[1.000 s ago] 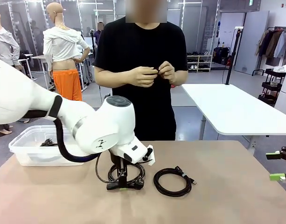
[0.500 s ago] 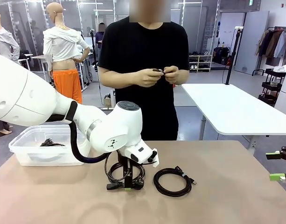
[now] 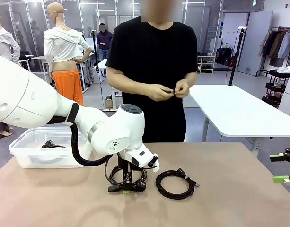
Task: Organize and store the cables.
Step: Place the Power Cable into the Organizing box.
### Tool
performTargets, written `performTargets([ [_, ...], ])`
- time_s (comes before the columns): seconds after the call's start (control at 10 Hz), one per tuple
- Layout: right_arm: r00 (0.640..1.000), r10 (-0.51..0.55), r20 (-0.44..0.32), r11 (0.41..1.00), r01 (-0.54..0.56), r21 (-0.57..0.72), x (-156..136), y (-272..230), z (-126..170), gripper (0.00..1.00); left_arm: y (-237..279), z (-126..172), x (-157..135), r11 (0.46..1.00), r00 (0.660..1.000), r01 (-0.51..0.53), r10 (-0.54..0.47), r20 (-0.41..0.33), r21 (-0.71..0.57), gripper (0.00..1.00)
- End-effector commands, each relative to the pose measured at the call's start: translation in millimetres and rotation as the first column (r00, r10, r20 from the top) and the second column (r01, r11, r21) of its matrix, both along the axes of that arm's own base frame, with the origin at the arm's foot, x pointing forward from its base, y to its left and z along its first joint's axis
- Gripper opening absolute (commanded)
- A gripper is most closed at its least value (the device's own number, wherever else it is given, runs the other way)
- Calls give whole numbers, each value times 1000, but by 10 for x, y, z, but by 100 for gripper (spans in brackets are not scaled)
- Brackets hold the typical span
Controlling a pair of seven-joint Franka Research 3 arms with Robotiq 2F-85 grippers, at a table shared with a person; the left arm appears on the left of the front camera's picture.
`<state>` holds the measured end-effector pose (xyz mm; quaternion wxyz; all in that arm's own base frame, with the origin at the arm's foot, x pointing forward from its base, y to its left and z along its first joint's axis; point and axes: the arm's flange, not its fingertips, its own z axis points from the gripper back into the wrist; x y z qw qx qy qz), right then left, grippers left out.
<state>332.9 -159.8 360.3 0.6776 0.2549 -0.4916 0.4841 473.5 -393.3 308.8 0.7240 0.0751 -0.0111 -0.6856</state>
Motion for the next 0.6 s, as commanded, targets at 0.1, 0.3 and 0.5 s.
performTargets([
  [0.1, 1000, -7, 9, 1000, 7, 8, 9, 3, 27, 100, 47, 69, -43, 1000, 1000, 21, -21, -7, 6, 0],
  [0.3, 1000, -7, 9, 1000, 7, 8, 9, 3, 27, 100, 90, 151, -89, 1000, 1000, 13, -13, -20, -4, 0],
  [0.5, 1000, -7, 9, 1000, 7, 8, 9, 3, 27, 100, 156, 315, -157, 999, 1000, 14, -15, -16, -31, 0],
])
